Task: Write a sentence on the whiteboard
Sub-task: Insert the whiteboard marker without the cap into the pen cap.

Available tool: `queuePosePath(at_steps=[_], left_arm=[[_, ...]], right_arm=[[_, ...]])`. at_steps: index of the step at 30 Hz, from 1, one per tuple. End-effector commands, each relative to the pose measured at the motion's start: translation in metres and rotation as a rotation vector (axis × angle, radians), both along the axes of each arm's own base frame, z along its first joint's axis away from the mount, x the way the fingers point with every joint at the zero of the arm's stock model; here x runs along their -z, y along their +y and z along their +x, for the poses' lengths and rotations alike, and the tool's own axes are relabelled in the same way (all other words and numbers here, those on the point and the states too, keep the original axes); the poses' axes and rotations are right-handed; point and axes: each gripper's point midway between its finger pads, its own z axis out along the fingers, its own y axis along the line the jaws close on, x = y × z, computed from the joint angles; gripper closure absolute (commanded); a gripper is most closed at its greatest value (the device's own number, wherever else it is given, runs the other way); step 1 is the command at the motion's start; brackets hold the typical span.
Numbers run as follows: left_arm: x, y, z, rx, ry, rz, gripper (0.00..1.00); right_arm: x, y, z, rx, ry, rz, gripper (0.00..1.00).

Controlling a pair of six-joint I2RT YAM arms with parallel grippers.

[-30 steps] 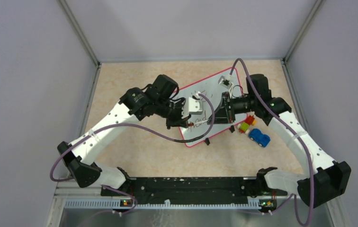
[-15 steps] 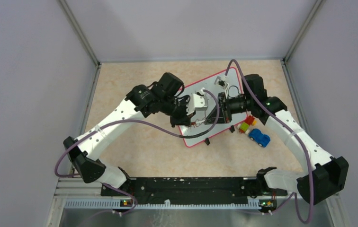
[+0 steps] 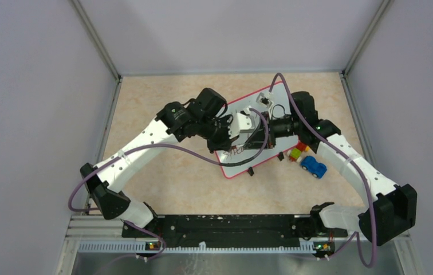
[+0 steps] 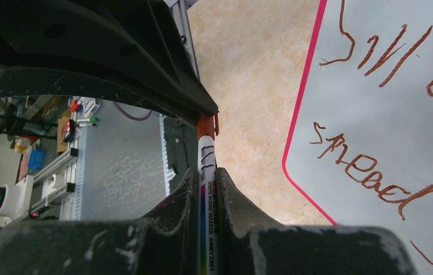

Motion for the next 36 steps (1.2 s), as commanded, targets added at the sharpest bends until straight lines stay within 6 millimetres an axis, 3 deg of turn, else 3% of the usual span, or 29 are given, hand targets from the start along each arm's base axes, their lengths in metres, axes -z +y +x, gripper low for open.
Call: queuePosePath(at_steps=[1,3,6,8,10,12,14,16,22,29,36], left_arm=[[-0.049,-0.029,0.013,-0.010,-0.097,-0.165,0.90],[-0.054,-0.025,0.020,-0.045,-0.129,-0.159,0.77],[-0.066,-0.016,0.025,-0.063,-0.174,-0.163,0.44],[-0.078,-0.009,0.023,-0.058,-0.170,-0.202,0.30],[-0.088,-0.001,0.021,-0.061,-0.160,-0.243,0.24],[-0.086,0.008,0.020,-0.072,-0.151,-0.242,0.22],[-0.074,0.020,0.017,-0.067,-0.145,-0.216,0.22],[-0.047,0.034,0.016,-0.084,-0.154,-0.160,0.22],[-0.020,0.063,0.027,-0.114,-0.160,-0.153,0.22],[-0.006,0.055,0.018,-0.036,-0.146,-0.183,0.26],[-0.010,0.037,0.015,-0.005,-0.128,-0.226,0.33]], right_arm=[[-0.005,0.010,0.005,-0.016,-0.038,0.044,1.00],[-0.007,0.011,0.006,-0.020,-0.030,0.060,1.00],[-0.012,0.010,0.008,-0.021,-0.022,0.084,1.00],[-0.015,0.010,0.008,-0.020,-0.020,0.089,1.00],[-0.016,0.010,0.008,-0.020,-0.019,0.093,1.00],[-0.017,0.009,0.008,-0.021,-0.018,0.095,1.00],[-0.017,0.009,0.008,-0.021,-0.016,0.096,1.00],[-0.018,0.009,0.007,-0.021,-0.016,0.096,1.00],[-0.021,0.010,0.005,-0.032,-0.008,0.106,1.00],[-0.025,0.010,0.002,-0.049,0.002,0.119,1.00],[-0.029,0.013,-0.002,-0.069,0.013,0.129,1.00]])
